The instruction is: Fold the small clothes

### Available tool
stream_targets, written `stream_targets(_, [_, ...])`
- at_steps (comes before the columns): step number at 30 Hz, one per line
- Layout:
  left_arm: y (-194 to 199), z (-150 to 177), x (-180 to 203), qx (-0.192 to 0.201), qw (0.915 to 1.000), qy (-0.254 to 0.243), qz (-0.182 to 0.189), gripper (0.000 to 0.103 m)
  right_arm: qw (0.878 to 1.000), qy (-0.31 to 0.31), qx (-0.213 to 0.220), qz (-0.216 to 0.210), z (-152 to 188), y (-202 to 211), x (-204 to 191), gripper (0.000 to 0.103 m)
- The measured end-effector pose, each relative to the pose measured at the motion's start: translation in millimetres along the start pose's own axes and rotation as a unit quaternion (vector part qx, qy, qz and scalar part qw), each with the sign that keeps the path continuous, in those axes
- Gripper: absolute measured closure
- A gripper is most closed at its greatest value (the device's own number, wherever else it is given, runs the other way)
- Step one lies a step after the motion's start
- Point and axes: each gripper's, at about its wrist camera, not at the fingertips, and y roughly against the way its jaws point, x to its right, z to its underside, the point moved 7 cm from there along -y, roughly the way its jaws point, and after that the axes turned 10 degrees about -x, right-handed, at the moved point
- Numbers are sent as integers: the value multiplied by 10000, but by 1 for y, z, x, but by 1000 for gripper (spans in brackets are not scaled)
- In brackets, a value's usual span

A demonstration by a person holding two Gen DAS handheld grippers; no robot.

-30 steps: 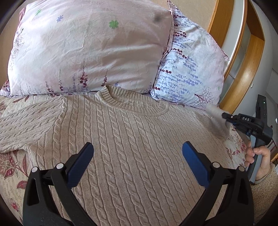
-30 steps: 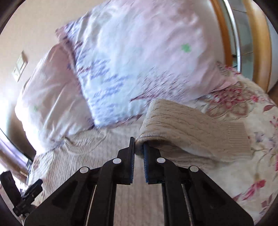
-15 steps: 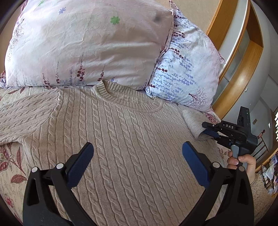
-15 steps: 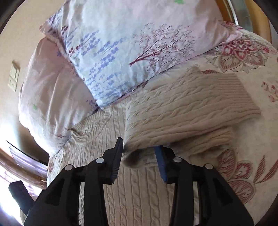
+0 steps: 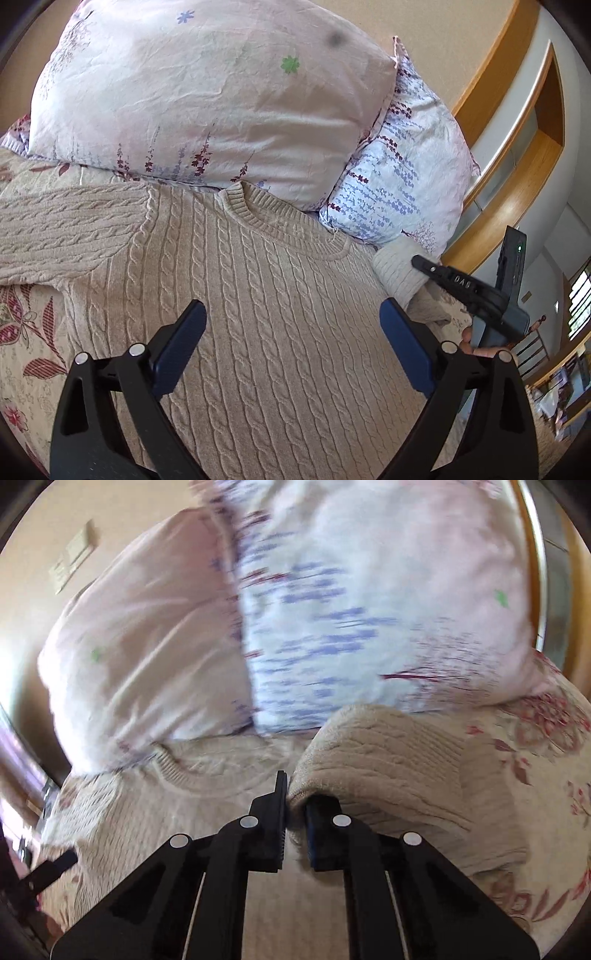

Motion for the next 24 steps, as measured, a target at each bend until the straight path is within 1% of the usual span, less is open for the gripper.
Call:
stream_targets(2, [-3,-1,-7,-71,9994,276,173,15,9956,670,-545,-364,14,-21,-42,92])
stream_targets(3, [-5,-1,-10,-133,9988,395,241,18,9916,880,-806,-507,24,-30,-56,91])
stream_targets(4, [-8,-1,-12,-208,9980,504,329,21,9874,996,-1041,-649,33,-37,-65,87])
stream_targets(5, [-11,1,-14,-289,9970,598,409,22,9849,974,-1229,-736,42,-43,-69,78])
stream_targets(6, [-15,2,-14,-380,9958,680,475,25,9839,853,-1335,-832,49,-44,-68,74])
stream_targets(8, [-23,4,-12,-563,9930,810,650,27,9831,526,-1402,-1057,54,-39,-61,60])
stream_targets(11, [-35,4,-5,-737,9897,936,792,28,9833,-107,-1312,-1258,55,-18,-38,58])
stream_targets(13, [-45,4,-2,-858,9885,1019,714,28,9801,-736,-1183,-1416,54,-1,-14,58])
stream_targets(15, [-56,6,0,-1029,9860,1150,636,28,9702,-1505,-1047,-1584,54,11,15,58])
stream_targets(17, [-66,11,4,-1223,9817,1284,694,28,9546,-2326,-919,-1620,61,22,53,58])
stream_targets(18, [-70,12,6,-1284,9801,1338,706,31,9473,-2655,-840,-1584,63,27,71,58])
stream_targets(19, [-74,13,6,-1314,9793,1373,690,37,9412,-2924,-759,-1516,66,31,88,58])
stream_targets(20, [-76,13,6,-1325,9788,1405,679,41,9362,-3141,-675,-1425,68,34,102,58])
stream_targets(22, [-82,10,3,-1317,9779,1495,636,58,9295,-3421,-547,-1261,70,36,124,59])
stream_targets(23, [-85,7,1,-1279,9782,1530,586,63,9254,-3534,-490,-1278,71,35,130,59])
stream_targets(24, [-88,3,-3,-1252,9787,1552,489,71,9222,-3609,-438,-1318,70,34,135,59])
